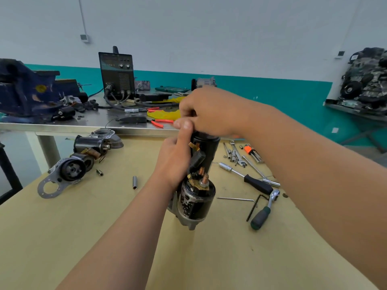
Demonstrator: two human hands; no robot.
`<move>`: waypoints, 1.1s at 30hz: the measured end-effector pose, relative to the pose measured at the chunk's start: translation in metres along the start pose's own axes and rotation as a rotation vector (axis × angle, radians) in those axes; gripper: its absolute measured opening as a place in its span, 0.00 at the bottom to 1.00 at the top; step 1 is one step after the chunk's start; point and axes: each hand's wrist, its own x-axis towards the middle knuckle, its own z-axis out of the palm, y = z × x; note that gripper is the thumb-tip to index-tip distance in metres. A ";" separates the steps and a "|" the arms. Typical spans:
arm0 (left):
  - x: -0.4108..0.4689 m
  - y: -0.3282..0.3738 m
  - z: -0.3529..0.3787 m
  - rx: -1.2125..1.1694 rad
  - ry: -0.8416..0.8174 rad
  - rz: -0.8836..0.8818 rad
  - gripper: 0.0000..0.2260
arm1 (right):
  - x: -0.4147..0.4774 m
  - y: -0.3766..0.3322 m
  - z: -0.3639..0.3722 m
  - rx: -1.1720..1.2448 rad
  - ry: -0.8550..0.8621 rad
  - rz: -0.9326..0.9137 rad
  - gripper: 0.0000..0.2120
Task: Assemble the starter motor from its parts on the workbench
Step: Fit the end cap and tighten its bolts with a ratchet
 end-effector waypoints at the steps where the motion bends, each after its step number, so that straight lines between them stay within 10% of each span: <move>1: 0.002 -0.001 0.006 -0.023 -0.010 -0.012 0.47 | -0.005 0.005 -0.002 0.005 -0.005 -0.002 0.12; 13: 0.052 -0.015 0.075 -0.030 -0.107 -0.032 0.31 | -0.018 0.078 -0.010 -0.240 -0.159 0.105 0.16; 17: 0.069 -0.018 0.077 -0.021 -0.185 -0.103 0.44 | -0.008 0.094 -0.005 -0.181 -0.137 0.121 0.13; 33: 0.081 -0.020 0.081 -0.040 -0.265 -0.097 0.41 | 0.010 0.112 0.010 -0.290 -0.131 0.103 0.17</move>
